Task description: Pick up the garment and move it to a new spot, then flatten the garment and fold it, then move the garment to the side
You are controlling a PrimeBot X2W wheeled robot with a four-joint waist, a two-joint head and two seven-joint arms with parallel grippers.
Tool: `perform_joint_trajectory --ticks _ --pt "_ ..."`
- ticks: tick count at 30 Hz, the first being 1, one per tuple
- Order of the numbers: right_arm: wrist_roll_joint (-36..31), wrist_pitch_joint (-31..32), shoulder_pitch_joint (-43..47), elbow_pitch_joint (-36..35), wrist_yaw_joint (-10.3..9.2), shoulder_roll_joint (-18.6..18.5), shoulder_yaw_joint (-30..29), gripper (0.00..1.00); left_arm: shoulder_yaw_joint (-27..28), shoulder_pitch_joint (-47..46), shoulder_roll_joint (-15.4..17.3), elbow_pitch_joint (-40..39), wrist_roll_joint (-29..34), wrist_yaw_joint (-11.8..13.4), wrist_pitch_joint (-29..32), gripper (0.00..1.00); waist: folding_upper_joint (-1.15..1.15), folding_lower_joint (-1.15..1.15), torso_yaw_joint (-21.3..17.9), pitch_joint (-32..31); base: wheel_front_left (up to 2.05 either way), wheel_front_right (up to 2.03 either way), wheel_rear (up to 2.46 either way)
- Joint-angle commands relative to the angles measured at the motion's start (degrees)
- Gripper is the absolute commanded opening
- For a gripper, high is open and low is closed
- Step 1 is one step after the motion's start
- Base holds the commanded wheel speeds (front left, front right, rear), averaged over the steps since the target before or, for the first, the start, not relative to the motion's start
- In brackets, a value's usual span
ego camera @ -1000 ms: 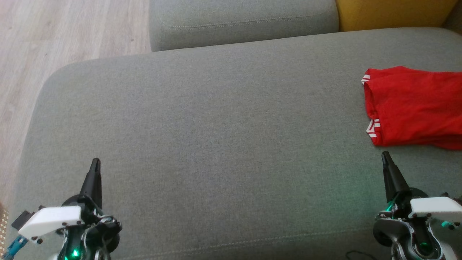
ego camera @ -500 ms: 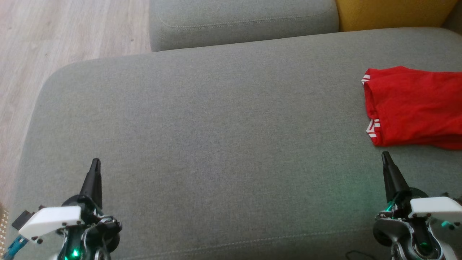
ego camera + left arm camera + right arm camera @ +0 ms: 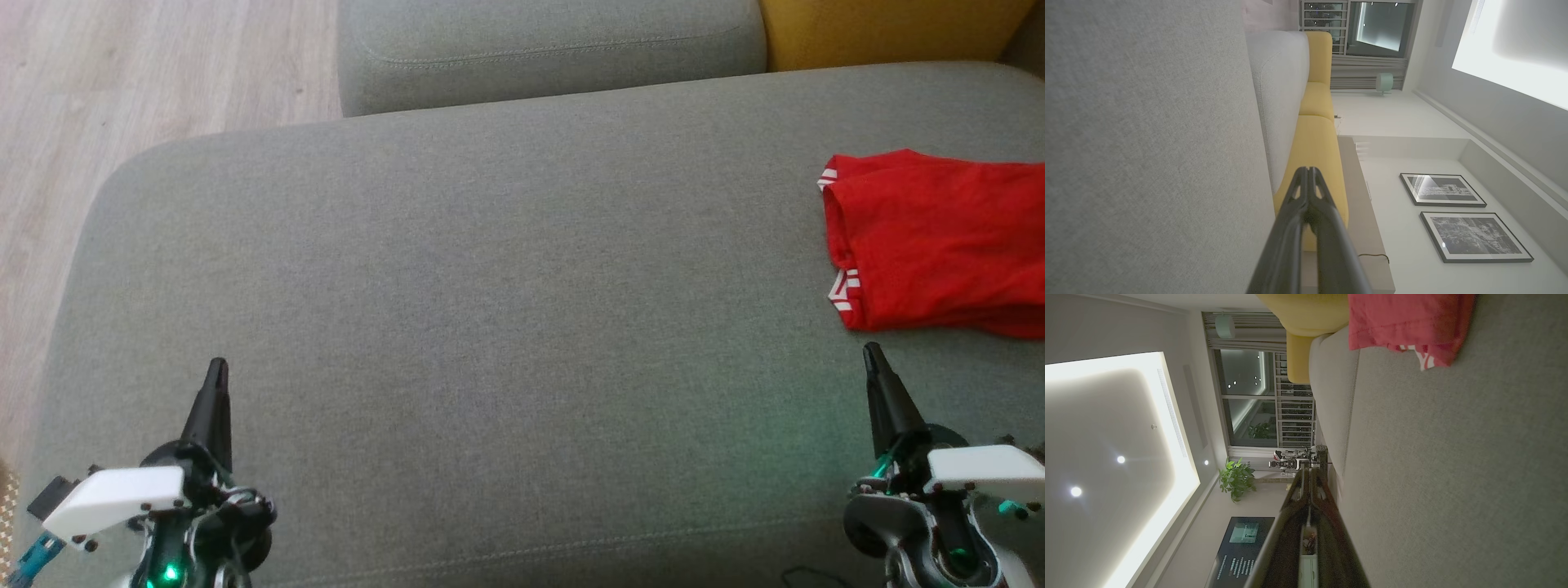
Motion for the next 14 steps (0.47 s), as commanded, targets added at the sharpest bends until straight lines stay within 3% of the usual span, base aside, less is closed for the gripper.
perform_joint_trajectory --ticks 1,14 --pt "0.33 0.33 -2.97 -1.9 -0.01 -0.5 1.05 0.0 2.28 -3.23 0.5 -1.51 0.52 -0.42 0.4 0.0 0.0 0.0 0.0 0.0 0.0 0.0 0.0" --pt "0.33 0.33 -2.97 -1.9 -0.01 -0.5 1.05 0.0 2.51 -3.25 0.33 -1.5 0.72 -0.42 0.59 0.0 0.0 0.0 0.0 0.0 0.0 0.0 0.0"
